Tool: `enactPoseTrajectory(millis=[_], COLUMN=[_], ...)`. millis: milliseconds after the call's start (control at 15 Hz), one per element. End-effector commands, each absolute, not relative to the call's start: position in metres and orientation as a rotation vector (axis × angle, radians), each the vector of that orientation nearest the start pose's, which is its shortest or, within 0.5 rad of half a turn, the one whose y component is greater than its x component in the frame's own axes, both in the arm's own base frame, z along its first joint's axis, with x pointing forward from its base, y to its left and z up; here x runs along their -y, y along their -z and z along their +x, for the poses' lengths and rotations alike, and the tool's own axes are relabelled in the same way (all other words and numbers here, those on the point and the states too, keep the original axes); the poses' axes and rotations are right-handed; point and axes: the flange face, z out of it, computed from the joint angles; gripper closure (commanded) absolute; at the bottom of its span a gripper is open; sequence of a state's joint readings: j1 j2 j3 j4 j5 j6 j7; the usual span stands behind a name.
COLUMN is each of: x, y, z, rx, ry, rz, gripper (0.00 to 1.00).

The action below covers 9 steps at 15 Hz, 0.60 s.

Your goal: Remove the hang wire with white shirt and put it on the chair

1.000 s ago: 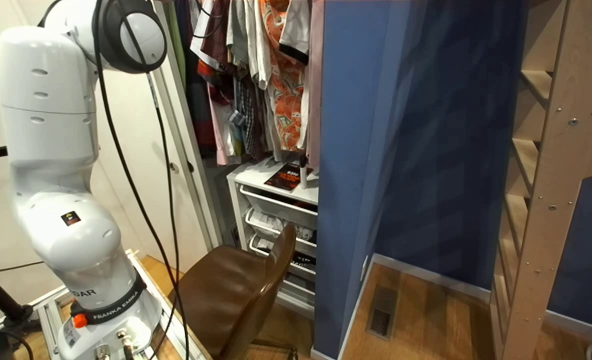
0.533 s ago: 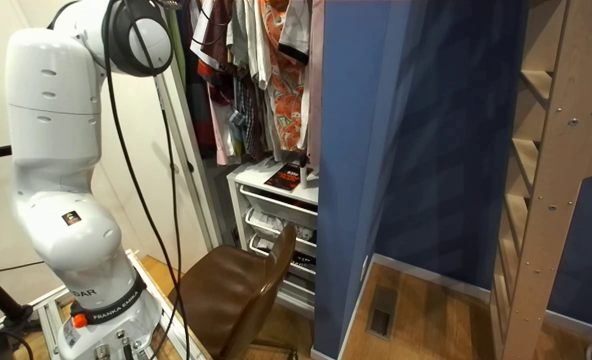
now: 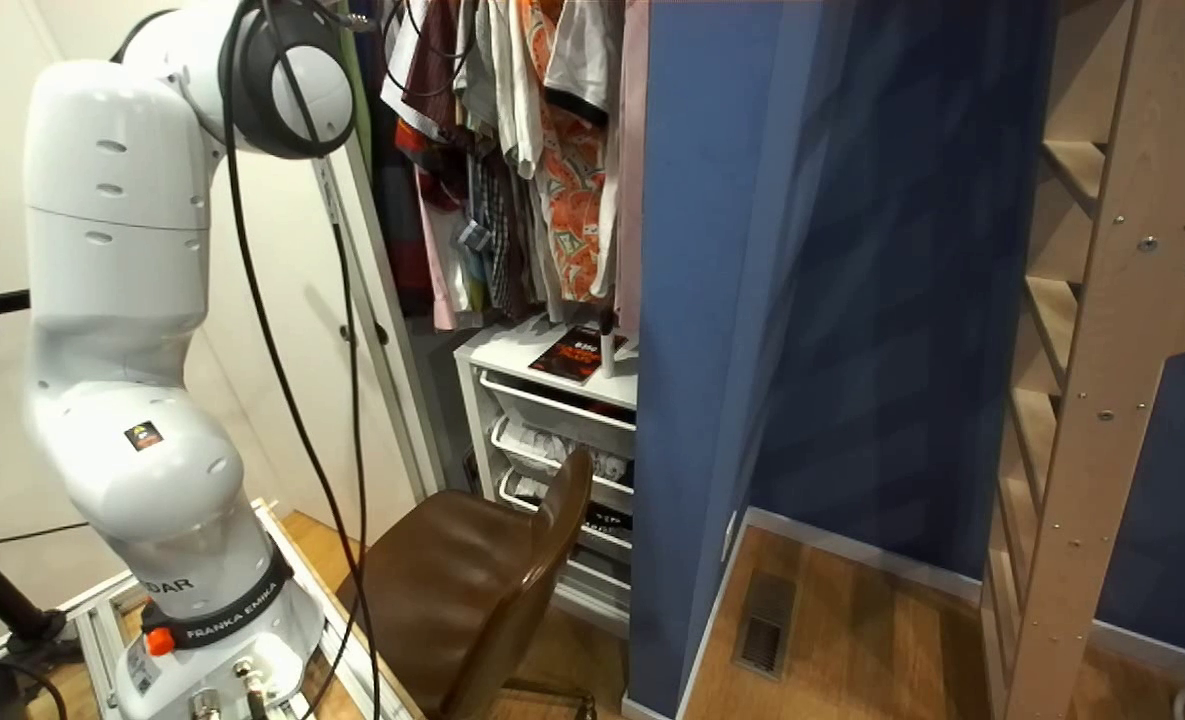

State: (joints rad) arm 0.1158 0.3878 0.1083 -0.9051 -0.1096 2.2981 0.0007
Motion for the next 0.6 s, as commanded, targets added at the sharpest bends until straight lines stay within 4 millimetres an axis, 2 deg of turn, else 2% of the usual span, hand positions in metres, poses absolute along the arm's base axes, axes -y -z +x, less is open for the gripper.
enactPoseTrajectory(millis=[0,67,133,267,400,533], x=[-0.124,-0.124,-0.124,-0.123,-0.124,-0.124], y=[-0.802,-0.802,-0.803,-0.806,-0.813,-0.820], z=[0.672,0.671,0.671,0.671,0.666,0.663], rx=[0.259,0.259,0.256,0.242,0.245,0.244], ry=[1.565,1.559,1.567,1.593,1.634,1.679], rz=[-2.649,-2.640,-2.633,-2.605,-2.566,-2.516], gripper=[0.90,0.98,0.99,0.96,1.00,0.98])
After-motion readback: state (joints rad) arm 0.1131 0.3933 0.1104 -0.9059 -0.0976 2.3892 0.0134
